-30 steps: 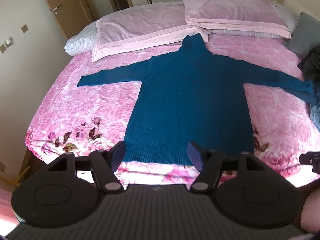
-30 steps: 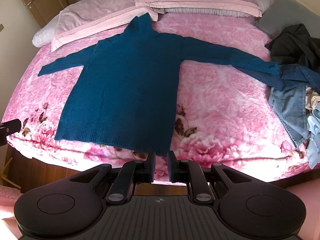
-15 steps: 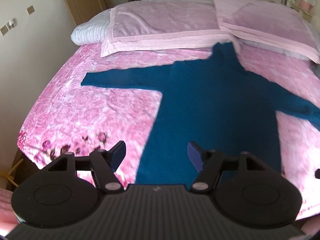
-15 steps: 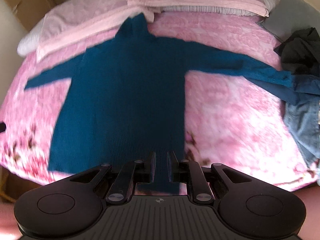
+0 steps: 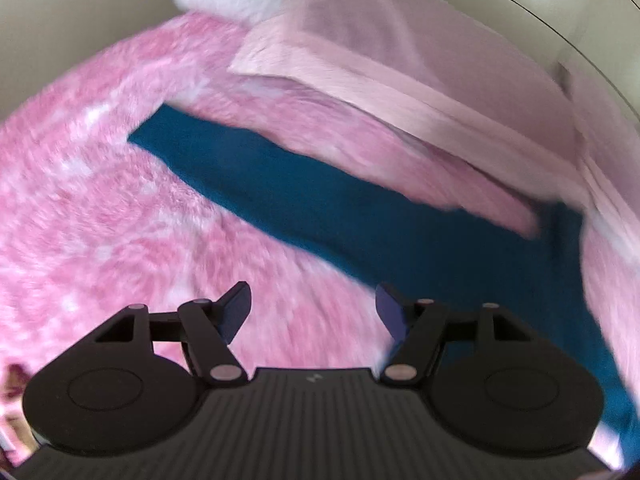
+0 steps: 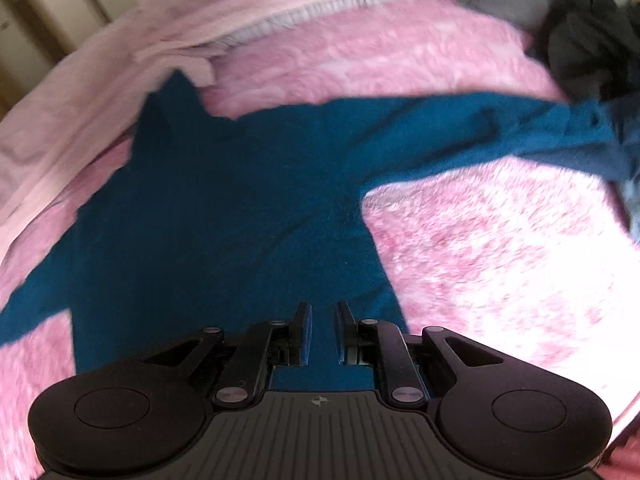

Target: Fold clothes

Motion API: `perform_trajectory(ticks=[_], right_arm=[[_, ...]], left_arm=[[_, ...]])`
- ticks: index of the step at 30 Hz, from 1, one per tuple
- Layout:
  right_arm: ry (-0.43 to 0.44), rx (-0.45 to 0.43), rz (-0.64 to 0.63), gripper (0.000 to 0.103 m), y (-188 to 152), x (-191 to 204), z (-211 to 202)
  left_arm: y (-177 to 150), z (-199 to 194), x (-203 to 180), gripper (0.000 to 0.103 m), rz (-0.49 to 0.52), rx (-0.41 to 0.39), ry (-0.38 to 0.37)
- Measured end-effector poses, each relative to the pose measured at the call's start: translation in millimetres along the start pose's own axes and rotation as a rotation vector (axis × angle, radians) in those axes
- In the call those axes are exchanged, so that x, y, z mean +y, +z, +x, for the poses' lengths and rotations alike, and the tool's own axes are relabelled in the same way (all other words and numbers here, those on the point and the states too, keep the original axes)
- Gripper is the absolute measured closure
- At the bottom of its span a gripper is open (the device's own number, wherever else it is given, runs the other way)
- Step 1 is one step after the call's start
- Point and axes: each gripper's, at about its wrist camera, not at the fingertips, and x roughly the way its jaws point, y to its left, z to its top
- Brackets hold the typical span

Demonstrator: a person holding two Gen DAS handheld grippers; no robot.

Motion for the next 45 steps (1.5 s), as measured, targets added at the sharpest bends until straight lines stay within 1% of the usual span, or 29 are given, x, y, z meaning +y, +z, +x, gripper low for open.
perform_trajectory(ticks=[3, 5, 10, 15, 19, 20, 21, 22, 26, 29, 31, 32, 35, 36, 37, 38, 41, 42, 44, 45], right_arm=[[-0.02, 0.009, 0.03, 0.088, 11, 5, 32], [-0.05, 0.003, 0.028, 0.088, 19, 9, 50], [-0.113, -0.003, 0.042, 0.088, 30, 9, 78], [-0.135, -0.005, 0.08, 0.088, 43, -3, 94], [-0.152, 0.004, 0.068, 0.088, 48, -9, 105], [-0.151, 0.004, 0.064, 0.088, 47, -11, 107], [-0.15, 0.004, 0.059, 0.088, 47, -13, 109], [-0.149, 0.005, 0.054, 0.088, 46, -14, 111], [-0.148, 0.007, 0.046, 0.088, 45, -23, 118], [-0.148, -0.005, 0.057, 0.088, 47, -33, 114], [-0.153, -0.017, 0.065, 0.088, 49, -40, 108], [-0.152, -0.023, 0.072, 0.088, 51, -43, 106], [-0.133, -0.051, 0.094, 0.088, 57, -48, 98], [-0.119, -0.062, 0.105, 0.088, 59, -49, 97], [-0.105, -0.071, 0.117, 0.088, 62, -50, 95], [-0.087, -0.076, 0.129, 0.088, 64, -51, 94], [-0.033, -0.073, 0.153, 0.088, 72, -50, 93], [-0.013, -0.076, 0.158, 0.088, 74, -49, 93], [0.031, -0.082, 0.169, 0.088, 78, -48, 94], [0.069, -0.079, 0.177, 0.088, 78, -46, 96]], left_arm=[[22, 48, 29, 0.038, -0.128, -0.028, -0.002], [37, 79, 49, 0.038, -0.212, -0.053, 0.0], [67, 124, 103, 0.038, -0.34, -0.093, 0.062], [81, 153, 137, 0.038, -0.397, -0.094, 0.103], [87, 164, 138, 0.039, -0.392, -0.137, 0.116], [88, 167, 138, 0.042, -0.391, -0.148, 0.119], [90, 168, 136, 0.066, -0.378, -0.154, 0.12], [91, 169, 134, 0.095, -0.363, -0.16, 0.121], [86, 134, 91, 0.095, -0.193, -0.249, 0.033], [83, 106, 58, 0.095, -0.063, -0.315, -0.033], [66, 74, 4, 0.095, 0.15, -0.37, -0.122], [50, 63, -25, 0.095, 0.229, -0.367, -0.199], [0, 32, -113, 0.092, 0.456, -0.344, -0.437], [-17, 35, -130, 0.084, 0.5, -0.298, -0.46], [-34, 39, -146, 0.081, 0.541, -0.247, -0.478], [-51, 44, -162, 0.08, 0.582, -0.197, -0.495], [-102, 57, -210, 0.079, 0.702, -0.043, -0.545], [-107, 61, -208, 0.079, 0.702, -0.018, -0.52], [-102, 65, -191, 0.078, 0.663, -0.019, -0.457], [-96, 67, -177, 0.076, 0.637, -0.03, -0.41]])
